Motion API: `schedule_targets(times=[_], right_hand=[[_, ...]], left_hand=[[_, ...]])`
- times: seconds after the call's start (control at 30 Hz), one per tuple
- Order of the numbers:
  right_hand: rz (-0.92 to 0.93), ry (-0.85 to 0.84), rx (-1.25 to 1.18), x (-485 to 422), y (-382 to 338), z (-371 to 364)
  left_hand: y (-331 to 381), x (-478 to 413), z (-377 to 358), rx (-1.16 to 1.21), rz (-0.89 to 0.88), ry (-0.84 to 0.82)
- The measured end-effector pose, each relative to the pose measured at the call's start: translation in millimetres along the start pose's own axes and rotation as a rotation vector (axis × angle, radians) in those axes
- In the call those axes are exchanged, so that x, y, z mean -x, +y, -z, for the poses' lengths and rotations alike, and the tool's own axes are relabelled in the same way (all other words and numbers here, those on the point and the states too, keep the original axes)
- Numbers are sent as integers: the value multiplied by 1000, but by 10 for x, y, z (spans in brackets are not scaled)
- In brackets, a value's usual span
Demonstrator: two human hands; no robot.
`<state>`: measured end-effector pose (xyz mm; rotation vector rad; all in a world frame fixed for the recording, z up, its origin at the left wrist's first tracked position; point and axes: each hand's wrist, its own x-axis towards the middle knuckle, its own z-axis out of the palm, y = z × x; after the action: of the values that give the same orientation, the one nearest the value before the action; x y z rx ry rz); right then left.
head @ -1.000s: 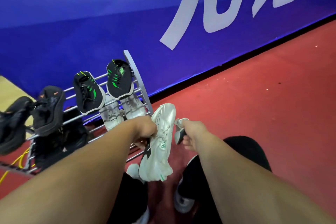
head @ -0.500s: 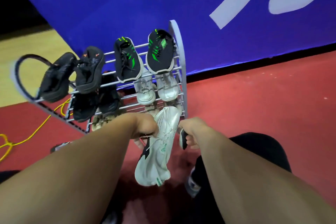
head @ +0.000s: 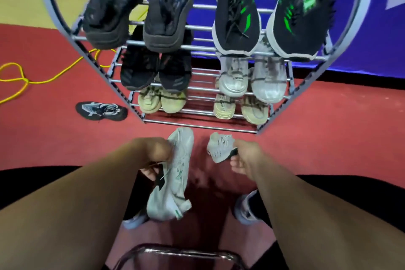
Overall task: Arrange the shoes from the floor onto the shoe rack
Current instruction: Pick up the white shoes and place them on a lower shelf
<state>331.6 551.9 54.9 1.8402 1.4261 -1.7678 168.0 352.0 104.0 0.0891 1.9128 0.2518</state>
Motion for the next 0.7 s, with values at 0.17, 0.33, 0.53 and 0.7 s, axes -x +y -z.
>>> schedule_targets(times=[0.17, 0.33, 0.53, 0.7], right_hand=[[-36, 44, -183, -340, 176, 106], [-74, 14, -417, -597, 151, 139], [-105, -33, -575, -842, 153, 123], [-117, -51, -711, -1085, 77, 123]], left_hand=[[143, -393, -126, 124, -33, -17], [483, -661, -199, 168, -31, -28], [631, -884, -208, 260, 0, -17], [653, -1090, -216, 260, 10, -11]])
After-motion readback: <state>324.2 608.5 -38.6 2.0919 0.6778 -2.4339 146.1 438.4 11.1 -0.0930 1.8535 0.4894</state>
